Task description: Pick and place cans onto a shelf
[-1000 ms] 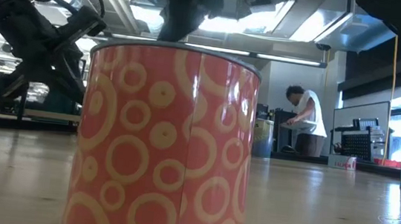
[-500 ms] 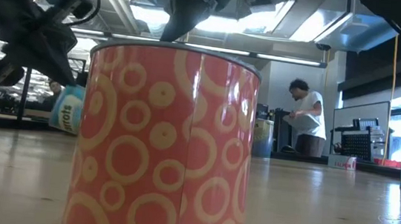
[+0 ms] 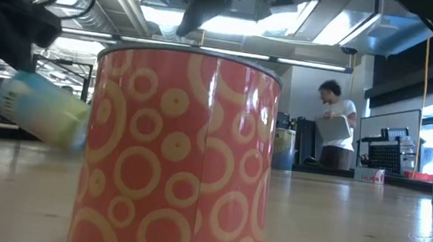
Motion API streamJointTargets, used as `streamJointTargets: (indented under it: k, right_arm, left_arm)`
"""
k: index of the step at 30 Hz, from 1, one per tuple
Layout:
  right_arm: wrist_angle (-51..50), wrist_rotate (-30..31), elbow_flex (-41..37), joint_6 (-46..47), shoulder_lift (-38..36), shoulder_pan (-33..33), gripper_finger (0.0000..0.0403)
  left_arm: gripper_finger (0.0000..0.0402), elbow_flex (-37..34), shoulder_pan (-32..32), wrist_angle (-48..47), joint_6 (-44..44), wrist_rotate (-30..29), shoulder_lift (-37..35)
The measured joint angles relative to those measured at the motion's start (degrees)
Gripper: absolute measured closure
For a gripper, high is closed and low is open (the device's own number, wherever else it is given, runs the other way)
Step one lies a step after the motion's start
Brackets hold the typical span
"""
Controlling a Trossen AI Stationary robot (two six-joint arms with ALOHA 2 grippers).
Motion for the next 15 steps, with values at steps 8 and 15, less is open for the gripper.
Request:
streamJointTargets:
  k: [8,15]
  right_arm:
    - [2.1,0.0,0.0,0.3,-2.6,0.0,0.0393]
    - [3.3,0.0,0.0,3.2,-2.9,0.0,0.0393]
  left_arm:
    - [0.0401,19.5,0.1,-32.1,1.8,0.3,-0.1]
    - [0.0401,32.4,0.0,-46.8,2.8,0.4,4.1]
